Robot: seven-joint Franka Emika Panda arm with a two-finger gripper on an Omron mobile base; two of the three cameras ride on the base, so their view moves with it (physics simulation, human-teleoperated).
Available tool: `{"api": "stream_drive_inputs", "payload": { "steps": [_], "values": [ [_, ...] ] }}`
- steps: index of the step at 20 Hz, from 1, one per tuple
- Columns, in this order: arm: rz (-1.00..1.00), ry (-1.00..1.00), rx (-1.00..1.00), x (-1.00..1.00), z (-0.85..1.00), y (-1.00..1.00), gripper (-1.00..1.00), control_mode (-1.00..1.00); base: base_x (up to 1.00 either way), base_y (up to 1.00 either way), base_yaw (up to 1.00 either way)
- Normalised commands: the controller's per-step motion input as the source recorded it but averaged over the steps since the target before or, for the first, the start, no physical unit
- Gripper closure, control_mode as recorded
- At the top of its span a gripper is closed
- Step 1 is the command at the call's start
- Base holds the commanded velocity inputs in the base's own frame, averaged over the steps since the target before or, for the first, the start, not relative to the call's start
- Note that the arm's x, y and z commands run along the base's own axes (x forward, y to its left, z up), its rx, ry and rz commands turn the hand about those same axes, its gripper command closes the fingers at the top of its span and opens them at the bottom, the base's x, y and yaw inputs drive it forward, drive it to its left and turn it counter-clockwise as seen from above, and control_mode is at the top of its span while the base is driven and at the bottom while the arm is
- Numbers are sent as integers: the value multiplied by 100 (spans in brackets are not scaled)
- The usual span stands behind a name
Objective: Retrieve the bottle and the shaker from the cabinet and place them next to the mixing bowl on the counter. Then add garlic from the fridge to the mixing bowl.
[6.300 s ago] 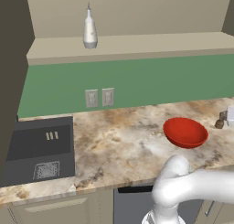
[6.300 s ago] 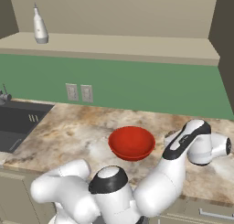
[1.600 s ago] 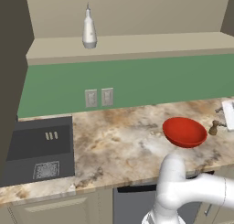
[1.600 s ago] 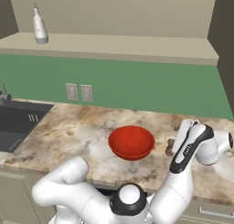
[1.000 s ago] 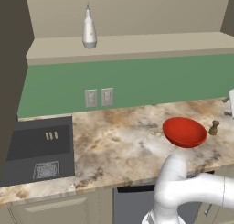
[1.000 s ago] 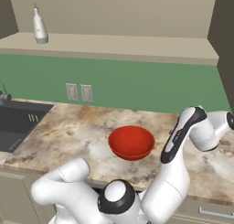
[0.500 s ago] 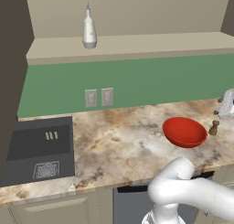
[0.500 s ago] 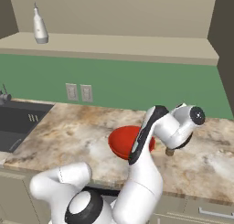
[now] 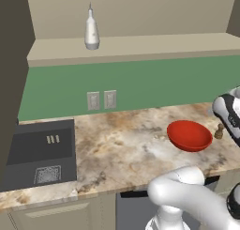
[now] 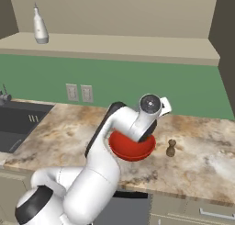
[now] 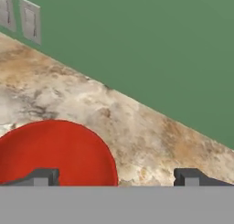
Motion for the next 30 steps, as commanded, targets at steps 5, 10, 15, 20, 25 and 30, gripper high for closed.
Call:
{"api": "stream_drive_inputs", "payload": {
  "steps": [5, 10, 15, 20, 25, 30],
  "values": [
    [-38, 9, 0, -51, 54, 30, -100, -100, 0, 0, 0],
    [-38, 6, 0, -70, 27, 35, -100, -100, 0, 0, 0],
    [-34, 1, 4, -73, 42, 36, -100, -100, 0, 0, 0],
    [-23, 0, 9, -76, 68, 42, -100, -100, 0, 0, 0],
    [-6, 0, 4, -69, 79, 67, -100, -100, 0, 0, 0],
    [0, 0, 2, -65, 79, 82, -100, -100, 0, 0, 0]
  ]
}}
